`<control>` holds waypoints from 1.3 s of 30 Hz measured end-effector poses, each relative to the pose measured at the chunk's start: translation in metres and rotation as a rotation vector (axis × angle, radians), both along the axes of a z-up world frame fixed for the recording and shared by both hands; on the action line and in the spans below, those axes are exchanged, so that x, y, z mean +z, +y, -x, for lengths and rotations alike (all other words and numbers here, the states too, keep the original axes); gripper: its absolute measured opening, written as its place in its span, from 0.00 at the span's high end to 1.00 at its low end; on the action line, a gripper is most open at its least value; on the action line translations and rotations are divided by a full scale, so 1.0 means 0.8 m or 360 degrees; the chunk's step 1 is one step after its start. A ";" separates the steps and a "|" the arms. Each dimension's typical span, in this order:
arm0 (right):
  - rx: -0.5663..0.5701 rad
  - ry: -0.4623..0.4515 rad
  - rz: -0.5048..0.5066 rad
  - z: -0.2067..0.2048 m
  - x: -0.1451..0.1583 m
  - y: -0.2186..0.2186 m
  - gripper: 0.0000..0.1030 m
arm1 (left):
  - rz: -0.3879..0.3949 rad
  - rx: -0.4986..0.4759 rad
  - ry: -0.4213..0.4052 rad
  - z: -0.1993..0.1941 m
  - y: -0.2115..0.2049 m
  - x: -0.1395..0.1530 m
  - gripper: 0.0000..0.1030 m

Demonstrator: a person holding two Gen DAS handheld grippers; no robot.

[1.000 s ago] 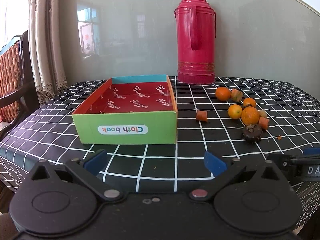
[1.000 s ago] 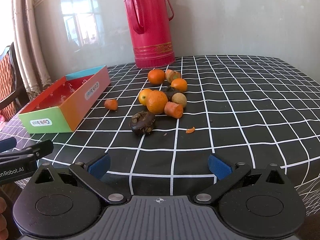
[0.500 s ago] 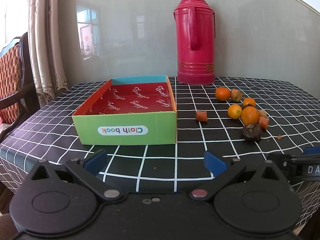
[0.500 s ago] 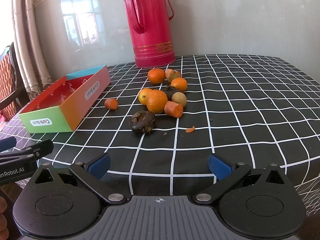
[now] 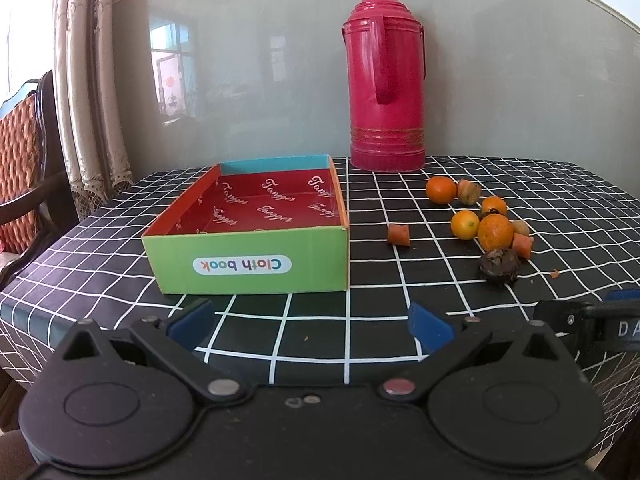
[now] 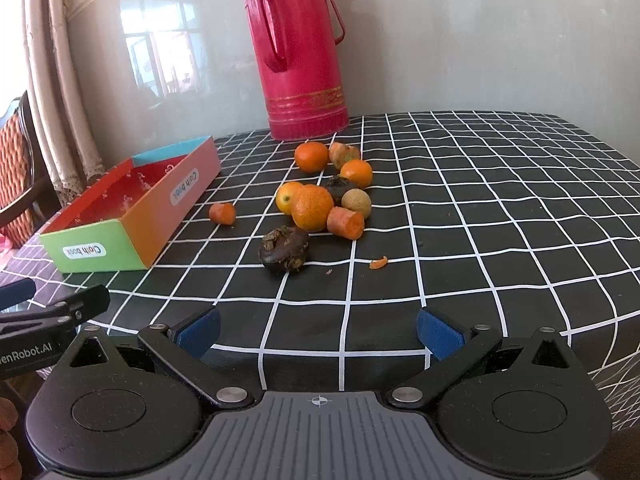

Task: Organize fruits

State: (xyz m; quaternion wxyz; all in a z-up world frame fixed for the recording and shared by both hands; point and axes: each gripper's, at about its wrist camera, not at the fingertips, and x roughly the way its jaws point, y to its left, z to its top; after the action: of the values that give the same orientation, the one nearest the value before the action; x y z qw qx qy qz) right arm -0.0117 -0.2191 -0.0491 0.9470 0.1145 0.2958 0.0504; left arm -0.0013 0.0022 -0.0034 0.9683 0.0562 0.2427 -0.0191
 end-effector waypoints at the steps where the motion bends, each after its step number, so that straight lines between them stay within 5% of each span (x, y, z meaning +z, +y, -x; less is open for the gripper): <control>1: -0.0005 -0.0001 -0.0007 0.000 0.001 -0.001 0.00 | -0.0002 -0.0005 -0.0002 0.001 0.000 0.000 0.05; 17: -0.0074 -0.0094 -0.0153 0.017 0.021 -0.021 0.00 | -0.0007 -0.0075 -0.0034 0.008 -0.005 0.009 0.05; 27: -0.0333 -0.0250 -0.0204 0.029 0.036 -0.059 0.00 | -0.0121 -0.0307 -0.0078 0.009 -0.040 0.011 0.05; 35: -0.0787 -0.0530 0.0240 0.058 0.074 -0.072 0.00 | -0.0149 -0.0550 -0.0015 -0.027 -0.091 0.008 0.10; 39: -0.0974 -0.0497 0.0362 0.050 0.083 -0.083 0.00 | -0.0117 -0.0672 0.0052 -0.051 -0.115 0.003 0.18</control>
State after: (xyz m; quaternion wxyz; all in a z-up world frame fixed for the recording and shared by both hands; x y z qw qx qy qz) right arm -0.0518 -0.2853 0.0169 0.9587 0.0827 0.1033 -0.2518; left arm 0.0398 -0.0901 -0.0010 0.9360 0.1407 0.2418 -0.2137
